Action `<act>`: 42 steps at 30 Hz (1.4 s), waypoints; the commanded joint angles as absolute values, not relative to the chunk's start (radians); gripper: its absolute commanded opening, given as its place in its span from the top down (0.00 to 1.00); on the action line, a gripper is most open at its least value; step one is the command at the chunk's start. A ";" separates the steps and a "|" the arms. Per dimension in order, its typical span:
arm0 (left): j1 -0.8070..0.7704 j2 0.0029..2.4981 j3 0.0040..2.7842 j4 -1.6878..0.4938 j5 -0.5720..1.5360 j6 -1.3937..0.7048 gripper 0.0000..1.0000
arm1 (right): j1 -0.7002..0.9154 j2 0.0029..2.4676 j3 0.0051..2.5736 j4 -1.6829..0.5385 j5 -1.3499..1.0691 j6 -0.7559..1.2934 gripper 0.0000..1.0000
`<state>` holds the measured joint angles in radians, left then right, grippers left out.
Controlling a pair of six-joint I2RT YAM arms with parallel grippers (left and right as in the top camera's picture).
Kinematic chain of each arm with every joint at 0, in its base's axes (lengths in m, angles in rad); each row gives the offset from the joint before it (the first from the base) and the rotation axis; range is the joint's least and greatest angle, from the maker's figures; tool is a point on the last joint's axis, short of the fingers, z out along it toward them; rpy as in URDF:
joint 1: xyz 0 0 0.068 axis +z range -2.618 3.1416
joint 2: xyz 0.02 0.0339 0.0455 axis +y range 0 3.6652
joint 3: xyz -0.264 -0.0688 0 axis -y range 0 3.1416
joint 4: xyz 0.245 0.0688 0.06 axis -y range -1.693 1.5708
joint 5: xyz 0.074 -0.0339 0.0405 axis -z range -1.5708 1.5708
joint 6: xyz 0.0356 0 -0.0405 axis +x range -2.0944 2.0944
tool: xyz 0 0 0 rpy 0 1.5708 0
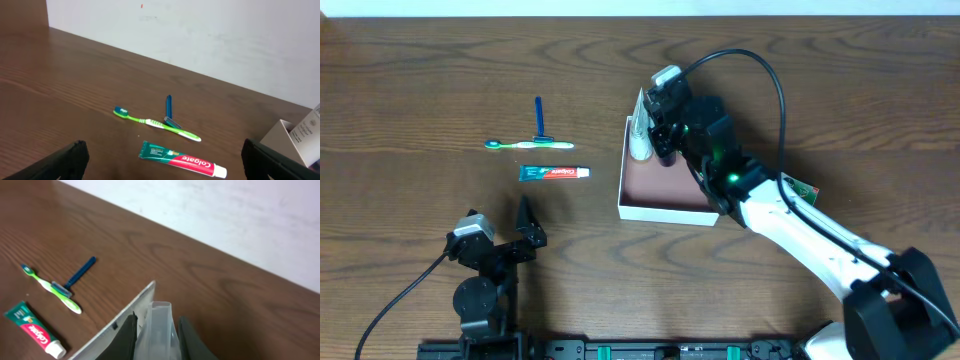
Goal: Pack container
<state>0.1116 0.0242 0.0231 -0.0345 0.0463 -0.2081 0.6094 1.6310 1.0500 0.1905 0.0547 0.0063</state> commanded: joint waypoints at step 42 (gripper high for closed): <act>0.117 0.025 0.004 -0.067 0.041 -0.196 0.02 | 0.569 1.755 1.064 0.316 0.102 0.028 0.53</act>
